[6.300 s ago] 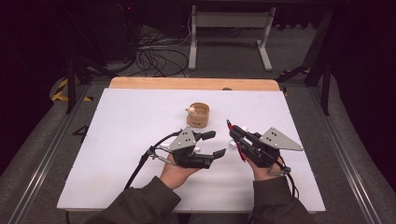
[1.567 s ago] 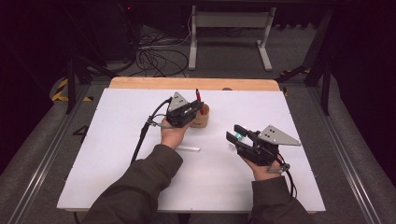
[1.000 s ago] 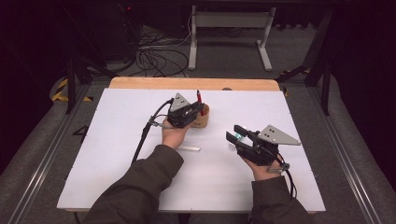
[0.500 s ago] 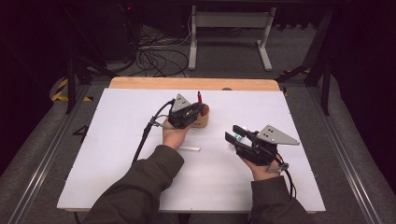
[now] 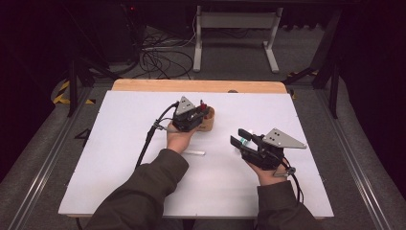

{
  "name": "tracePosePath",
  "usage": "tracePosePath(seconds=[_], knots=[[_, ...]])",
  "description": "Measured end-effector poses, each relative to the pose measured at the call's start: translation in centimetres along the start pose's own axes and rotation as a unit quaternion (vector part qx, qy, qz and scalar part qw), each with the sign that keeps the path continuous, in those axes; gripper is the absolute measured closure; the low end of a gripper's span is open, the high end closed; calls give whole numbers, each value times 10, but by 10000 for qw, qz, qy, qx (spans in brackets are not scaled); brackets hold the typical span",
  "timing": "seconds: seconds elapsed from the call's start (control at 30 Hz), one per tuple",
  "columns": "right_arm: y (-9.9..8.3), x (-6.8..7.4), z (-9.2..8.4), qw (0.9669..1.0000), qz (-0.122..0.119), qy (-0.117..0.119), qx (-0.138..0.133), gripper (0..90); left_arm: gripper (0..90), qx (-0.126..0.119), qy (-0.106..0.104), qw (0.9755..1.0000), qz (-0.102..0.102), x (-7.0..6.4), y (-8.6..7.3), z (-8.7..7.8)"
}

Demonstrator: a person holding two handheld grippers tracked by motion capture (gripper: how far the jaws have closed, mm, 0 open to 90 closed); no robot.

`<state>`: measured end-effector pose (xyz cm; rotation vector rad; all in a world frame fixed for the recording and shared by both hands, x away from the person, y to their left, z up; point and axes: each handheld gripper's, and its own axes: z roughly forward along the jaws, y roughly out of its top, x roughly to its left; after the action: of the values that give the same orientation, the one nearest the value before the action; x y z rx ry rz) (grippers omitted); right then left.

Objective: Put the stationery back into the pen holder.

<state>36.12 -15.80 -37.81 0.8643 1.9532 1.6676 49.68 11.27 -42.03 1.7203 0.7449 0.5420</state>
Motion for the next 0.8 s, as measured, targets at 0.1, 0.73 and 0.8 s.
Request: tracePosePath(seconds=[0.1, 0.73, 0.8], knots=[[0, 0, 0, 10000, 0, -1, 2, 576, 759, -10, -22, 10000, -2, 0, 0, -1], [-2, 1, 3, 10000, 2, 31, 73, 570, 545, -164, 123, 9998, 64, 2, 11, -18], [-2, 1, 3, 10000, -2, 35, 74, 568, 535, -181, 157, 9996, 130, 2, 12, -20]])
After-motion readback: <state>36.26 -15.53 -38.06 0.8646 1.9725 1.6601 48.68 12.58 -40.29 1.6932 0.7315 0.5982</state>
